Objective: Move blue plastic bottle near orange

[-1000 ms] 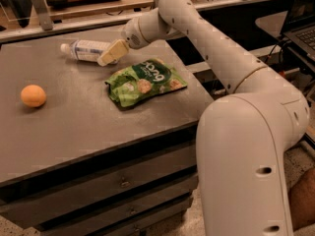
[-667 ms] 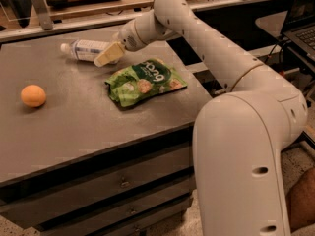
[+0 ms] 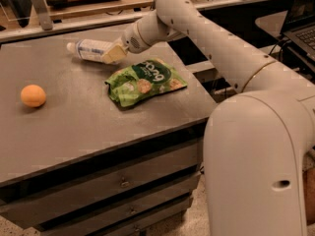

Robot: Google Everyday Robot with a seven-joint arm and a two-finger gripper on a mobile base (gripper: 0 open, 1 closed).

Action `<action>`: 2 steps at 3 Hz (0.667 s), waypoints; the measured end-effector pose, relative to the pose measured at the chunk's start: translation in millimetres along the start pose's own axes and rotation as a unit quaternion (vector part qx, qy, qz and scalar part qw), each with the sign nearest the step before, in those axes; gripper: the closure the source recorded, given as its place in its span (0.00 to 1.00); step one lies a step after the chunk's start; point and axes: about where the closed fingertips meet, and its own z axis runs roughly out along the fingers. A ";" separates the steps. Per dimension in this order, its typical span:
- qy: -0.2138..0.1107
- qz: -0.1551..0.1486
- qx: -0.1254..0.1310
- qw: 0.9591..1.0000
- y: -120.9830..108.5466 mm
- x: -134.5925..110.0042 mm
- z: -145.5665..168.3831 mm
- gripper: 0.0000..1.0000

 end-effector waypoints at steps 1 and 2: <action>0.028 0.013 0.016 0.999 19.0 -7.3 -30.6 0.89; 0.026 0.016 0.018 0.999 26.3 -17.6 -37.6 1.00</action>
Offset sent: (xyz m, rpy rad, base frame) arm -0.0188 -0.0130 0.0170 -0.0445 0.0133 -0.0316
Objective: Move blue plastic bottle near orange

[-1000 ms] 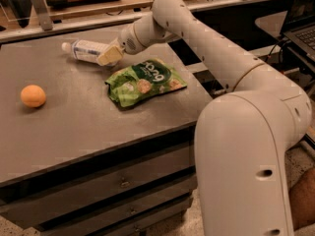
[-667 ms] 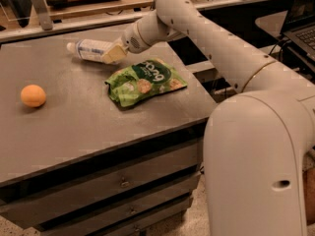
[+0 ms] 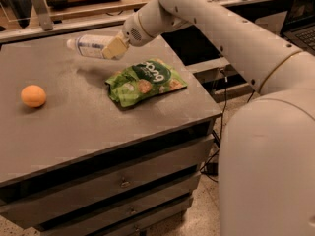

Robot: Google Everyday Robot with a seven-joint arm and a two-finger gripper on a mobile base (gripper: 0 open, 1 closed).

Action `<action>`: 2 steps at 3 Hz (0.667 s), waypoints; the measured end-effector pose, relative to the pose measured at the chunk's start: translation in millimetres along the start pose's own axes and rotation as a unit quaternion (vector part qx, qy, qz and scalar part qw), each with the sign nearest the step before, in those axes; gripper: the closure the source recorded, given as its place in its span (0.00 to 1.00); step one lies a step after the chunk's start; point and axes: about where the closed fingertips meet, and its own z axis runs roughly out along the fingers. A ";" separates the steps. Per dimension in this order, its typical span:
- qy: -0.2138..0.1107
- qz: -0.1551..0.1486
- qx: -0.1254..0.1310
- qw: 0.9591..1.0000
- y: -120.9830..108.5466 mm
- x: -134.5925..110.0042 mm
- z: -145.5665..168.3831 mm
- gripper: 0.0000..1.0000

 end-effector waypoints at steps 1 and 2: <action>0.000 -0.001 -0.001 1.000 -0.6 1.6 2.2 1.00; -0.005 0.001 -0.010 1.000 12.3 -7.4 7.9 1.00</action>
Offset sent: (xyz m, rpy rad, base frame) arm -0.0268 0.0388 0.0151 0.0448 0.0204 0.0360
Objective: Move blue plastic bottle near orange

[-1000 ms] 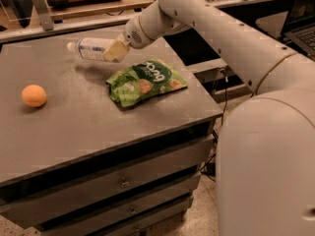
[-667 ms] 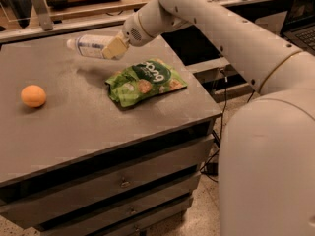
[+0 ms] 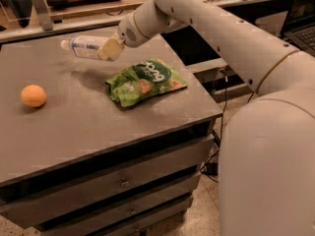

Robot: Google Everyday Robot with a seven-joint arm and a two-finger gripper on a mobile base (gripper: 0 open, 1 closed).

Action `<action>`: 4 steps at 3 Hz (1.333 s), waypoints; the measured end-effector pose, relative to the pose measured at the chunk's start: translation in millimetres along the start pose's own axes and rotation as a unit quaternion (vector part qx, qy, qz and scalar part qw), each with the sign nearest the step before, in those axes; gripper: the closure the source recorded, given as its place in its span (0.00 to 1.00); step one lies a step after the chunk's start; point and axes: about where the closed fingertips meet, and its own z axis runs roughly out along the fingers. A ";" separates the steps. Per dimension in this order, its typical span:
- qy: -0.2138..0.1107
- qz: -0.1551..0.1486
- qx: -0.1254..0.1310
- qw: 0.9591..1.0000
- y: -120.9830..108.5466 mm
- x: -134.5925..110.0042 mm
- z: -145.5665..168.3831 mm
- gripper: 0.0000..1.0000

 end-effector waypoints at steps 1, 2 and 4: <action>-0.013 0.013 -0.010 1.000 31.8 -19.0 14.3 1.00; -0.011 0.039 0.000 0.999 58.3 -27.1 31.3 1.00; -0.011 0.115 0.014 0.993 90.7 -18.1 66.8 1.00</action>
Offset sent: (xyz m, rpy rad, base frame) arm -0.0682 0.0874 -0.0097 0.0418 0.1468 -0.1789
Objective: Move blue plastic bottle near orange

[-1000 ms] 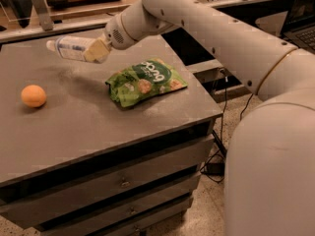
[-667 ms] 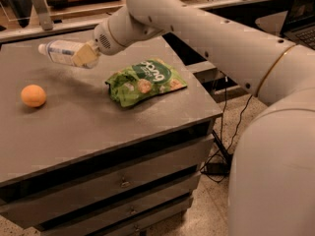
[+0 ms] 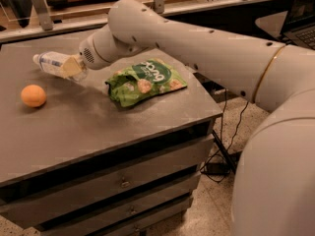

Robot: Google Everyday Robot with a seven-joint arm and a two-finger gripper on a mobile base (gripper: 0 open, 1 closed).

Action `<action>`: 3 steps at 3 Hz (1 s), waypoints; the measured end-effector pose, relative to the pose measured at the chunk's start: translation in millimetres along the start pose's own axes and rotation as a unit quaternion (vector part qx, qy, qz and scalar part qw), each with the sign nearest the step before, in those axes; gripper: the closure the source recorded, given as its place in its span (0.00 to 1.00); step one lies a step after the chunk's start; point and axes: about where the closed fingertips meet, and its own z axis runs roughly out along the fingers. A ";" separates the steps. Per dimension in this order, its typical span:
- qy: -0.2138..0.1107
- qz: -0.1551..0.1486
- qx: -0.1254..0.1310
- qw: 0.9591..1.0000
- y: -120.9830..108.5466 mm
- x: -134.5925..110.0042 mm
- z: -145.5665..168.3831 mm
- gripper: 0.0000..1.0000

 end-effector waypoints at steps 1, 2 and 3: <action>-0.003 0.011 -0.006 1.000 13.7 3.6 7.2 1.00; -0.002 0.026 -0.010 1.000 28.7 13.1 16.0 1.00; 0.001 0.035 -0.008 0.999 32.8 19.5 19.2 1.00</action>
Offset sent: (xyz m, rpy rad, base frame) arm -0.0341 0.0243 -0.0198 0.0366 0.0655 -0.0242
